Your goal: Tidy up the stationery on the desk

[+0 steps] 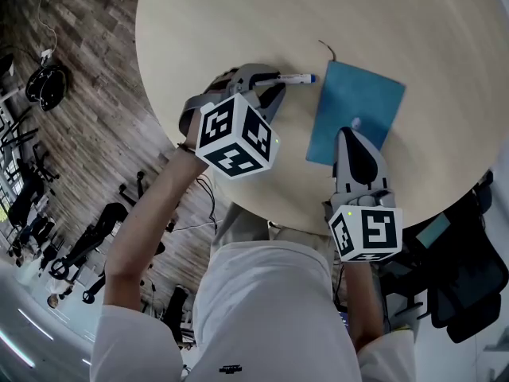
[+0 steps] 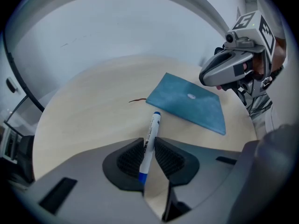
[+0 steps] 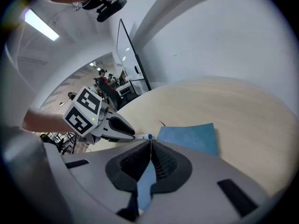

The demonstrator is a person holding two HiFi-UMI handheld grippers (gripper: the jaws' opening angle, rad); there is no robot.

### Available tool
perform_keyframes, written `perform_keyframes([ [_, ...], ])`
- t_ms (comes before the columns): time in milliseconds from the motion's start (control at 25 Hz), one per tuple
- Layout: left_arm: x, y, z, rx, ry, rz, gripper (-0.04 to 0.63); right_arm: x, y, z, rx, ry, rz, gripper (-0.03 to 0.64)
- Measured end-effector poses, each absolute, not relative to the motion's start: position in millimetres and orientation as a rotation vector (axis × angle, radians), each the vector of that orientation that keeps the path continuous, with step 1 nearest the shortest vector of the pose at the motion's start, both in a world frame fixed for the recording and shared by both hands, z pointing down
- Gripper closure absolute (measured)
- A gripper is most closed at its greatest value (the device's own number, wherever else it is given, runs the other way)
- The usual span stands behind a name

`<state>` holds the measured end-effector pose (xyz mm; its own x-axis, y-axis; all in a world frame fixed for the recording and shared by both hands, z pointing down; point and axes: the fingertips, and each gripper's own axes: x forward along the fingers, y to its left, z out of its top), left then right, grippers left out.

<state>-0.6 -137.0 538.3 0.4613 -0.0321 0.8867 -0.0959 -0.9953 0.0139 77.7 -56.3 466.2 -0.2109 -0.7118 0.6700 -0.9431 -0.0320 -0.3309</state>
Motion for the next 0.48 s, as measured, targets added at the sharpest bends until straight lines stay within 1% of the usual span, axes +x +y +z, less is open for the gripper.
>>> perform_keyframes([
  [320,-2,-120,548,2.597,-0.033,1.672,0.517,76,-48,458,1.751,-1.969,1.072,0.583],
  [480,-4,-118,546,2.584,-0.133,1.643,0.52,79,-40,451,1.769,-1.963,1.062,0.583],
])
